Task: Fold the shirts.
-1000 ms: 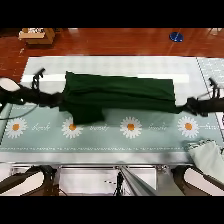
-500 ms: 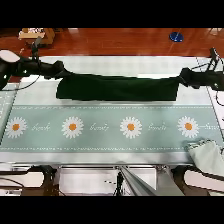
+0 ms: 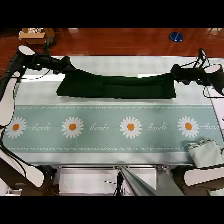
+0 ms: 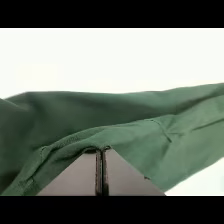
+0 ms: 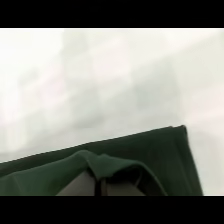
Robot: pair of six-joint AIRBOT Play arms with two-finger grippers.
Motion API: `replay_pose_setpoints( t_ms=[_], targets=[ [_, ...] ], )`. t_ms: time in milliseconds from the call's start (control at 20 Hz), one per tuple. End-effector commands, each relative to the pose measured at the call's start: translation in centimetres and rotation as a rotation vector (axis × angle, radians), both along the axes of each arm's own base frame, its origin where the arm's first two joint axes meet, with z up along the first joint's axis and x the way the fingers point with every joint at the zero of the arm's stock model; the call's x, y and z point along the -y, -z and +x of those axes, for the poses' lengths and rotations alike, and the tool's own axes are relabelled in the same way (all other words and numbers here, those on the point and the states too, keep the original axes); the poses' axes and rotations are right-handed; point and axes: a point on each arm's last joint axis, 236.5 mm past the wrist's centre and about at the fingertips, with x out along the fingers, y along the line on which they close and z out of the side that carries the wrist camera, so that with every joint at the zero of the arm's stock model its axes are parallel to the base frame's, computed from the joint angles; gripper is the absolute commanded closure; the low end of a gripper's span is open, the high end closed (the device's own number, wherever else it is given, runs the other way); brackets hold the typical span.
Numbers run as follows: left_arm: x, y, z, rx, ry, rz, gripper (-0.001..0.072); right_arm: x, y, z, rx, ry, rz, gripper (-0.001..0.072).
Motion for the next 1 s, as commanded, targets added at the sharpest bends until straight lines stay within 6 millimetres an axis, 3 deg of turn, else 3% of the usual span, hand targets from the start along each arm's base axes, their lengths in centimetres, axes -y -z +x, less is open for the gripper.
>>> replay_pose_setpoints(
  t_ms=[0,150,200,250,300,350,450,500,700,850,950],
  targets=[
    [-0.7,1.2,1.7,0.017,-0.037,0.006,0.0684,0.5,1.5,0.3,-0.013,0.008,-0.025,0.0678],
    [-0.8,2.3,1.3,-0.015,-0.029,0.002,0.066,0.6,2.2,-0.5,-0.043,-0.033,-0.063,0.0677],
    [-0.8,2.7,0.8,-0.037,-0.016,-0.003,0.0558,0.7,2.5,-0.9,-0.058,-0.051,-0.08,0.0677],
    [-0.9,3.0,0.3,-0.056,-0.003,-0.001,0.0353,0.7,2.8,-1.2,-0.071,-0.067,-0.095,0.0676],
    [-1.3,3.1,-0.2,-0.07,0.008,0.005,0.0208,0.8,2.9,-1.5,-0.08,-0.078,-0.105,0.0675],
    [-1.8,3.1,-0.8,-0.09,0.021,0.006,0.0171,1.0,2.8,-1.6,-0.081,-0.083,-0.113,0.064],
    [-3.1,2.7,-2.4,-0.142,0.046,-0.01,0.0172,1.8,1.7,-1.6,-0.062,-0.07,-0.123,0.0353],
    [-3.9,2.4,-3.2,-0.171,0.05,-0.022,0.0171,2.5,0.8,-1.6,-0.044,-0.064,-0.134,0.0309],
    [-6.7,0.8,-5.9,-0.256,0.052,-0.065,0.0183,7.8,-2.2,-3.8,-0.054,-0.055,-0.303,0.0306],
    [-7.5,-0.6,-6.1,-0.239,0.047,-0.063,0.0191,10.7,-0.2,-7.9,-0.219,-0.03,-0.256,0.0247],
    [-7.2,-0.9,-6.1,-0.231,0.054,-0.06,0.0191,10.1,1.0,-8.8,-0.251,-0.017,-0.081,0.0162]
  ],
)
